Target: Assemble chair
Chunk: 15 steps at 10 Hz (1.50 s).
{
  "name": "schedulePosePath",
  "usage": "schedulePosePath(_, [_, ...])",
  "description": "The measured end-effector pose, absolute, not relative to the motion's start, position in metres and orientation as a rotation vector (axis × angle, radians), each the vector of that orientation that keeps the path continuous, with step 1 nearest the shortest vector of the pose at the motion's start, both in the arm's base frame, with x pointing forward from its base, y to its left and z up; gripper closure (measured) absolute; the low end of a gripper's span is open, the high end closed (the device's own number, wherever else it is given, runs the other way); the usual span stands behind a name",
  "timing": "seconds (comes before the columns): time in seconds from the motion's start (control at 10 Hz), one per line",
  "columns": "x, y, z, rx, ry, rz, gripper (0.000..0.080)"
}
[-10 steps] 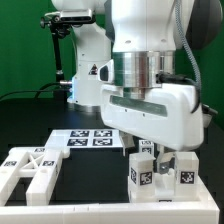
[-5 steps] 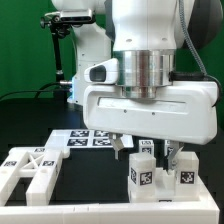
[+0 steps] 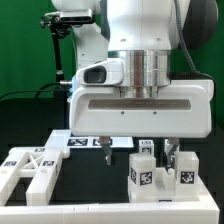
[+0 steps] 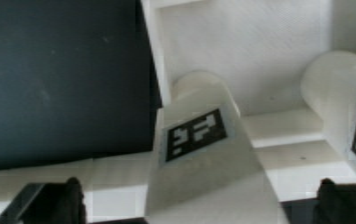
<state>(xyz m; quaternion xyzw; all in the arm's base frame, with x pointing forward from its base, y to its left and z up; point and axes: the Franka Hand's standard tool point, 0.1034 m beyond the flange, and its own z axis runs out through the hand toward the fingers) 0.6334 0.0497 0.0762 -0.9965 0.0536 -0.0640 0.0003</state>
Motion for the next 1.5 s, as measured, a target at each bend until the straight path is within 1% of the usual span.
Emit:
schedulePosePath(0.2, [0.6333,0.0504,0.0761,-3.156,-0.091,-0.2,0.015])
schedulePosePath(0.4, [0.6324,0.0567,0.0752,-3.161,-0.169,-0.196,0.015])
schedulePosePath(0.6, [0.6321,0.0575,0.0749,-3.161,-0.142,-0.195,0.0441])
schedulePosePath(0.7, [0.6322,0.0566,0.075,-3.161,-0.11,-0.196,0.0441])
schedulePosePath(0.8, [0.6323,0.0561,0.075,-3.162,-0.11,-0.196,0.0514])
schedulePosePath(0.9, [0.6323,0.0561,0.075,-3.162,-0.108,-0.196,0.0514])
schedulePosePath(1.0, [0.6322,0.0563,0.0749,-3.158,0.007,-0.197,0.0514])
schedulePosePath(1.5, [0.6314,0.0525,0.0741,-2.945,0.952,-0.185,0.0514])
